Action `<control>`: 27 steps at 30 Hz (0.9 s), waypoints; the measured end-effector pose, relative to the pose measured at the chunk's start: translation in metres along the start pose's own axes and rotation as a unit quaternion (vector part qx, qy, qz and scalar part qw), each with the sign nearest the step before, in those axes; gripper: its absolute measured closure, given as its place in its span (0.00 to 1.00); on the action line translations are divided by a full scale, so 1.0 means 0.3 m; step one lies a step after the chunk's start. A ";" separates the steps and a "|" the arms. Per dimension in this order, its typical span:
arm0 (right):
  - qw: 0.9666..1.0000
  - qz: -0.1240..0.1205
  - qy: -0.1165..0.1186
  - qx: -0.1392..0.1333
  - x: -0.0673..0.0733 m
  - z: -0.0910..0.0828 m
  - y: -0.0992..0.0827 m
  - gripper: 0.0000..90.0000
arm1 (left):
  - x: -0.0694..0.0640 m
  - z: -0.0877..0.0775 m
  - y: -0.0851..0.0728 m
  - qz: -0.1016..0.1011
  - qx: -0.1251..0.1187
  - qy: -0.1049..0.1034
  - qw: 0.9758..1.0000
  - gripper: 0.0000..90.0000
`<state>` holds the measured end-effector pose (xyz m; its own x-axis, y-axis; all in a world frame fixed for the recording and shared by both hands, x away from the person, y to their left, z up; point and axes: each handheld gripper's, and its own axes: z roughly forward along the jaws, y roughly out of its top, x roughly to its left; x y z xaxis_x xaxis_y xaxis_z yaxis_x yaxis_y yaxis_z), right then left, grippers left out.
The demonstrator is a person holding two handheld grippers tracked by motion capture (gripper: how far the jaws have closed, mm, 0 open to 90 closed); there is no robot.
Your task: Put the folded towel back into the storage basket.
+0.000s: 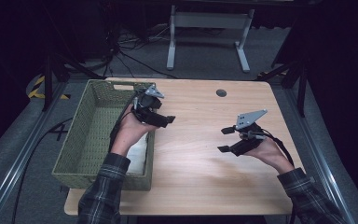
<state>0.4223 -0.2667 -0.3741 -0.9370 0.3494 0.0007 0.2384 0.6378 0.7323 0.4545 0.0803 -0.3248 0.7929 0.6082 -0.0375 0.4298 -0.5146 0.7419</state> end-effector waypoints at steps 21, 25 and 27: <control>0.997 0.057 -0.043 0.021 0.050 -0.083 -0.279 0.24 | -0.353 0.206 -0.088 0.031 0.009 -0.029 0.999 0.18; 0.996 0.066 -0.056 0.025 0.064 -0.081 -0.315 0.22 | -0.388 0.251 -0.128 0.040 0.019 -0.033 0.998 0.18; 0.994 0.074 -0.067 0.031 0.074 -0.082 -0.351 0.22 | -0.417 0.288 -0.165 0.051 0.041 -0.040 0.997 0.17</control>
<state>0.3701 -0.3429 -0.4345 -0.8487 0.5287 0.0114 0.3907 0.6123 0.6873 0.3714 -0.0226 -0.4146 0.8647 0.5019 -0.0205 0.3765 -0.6204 0.6880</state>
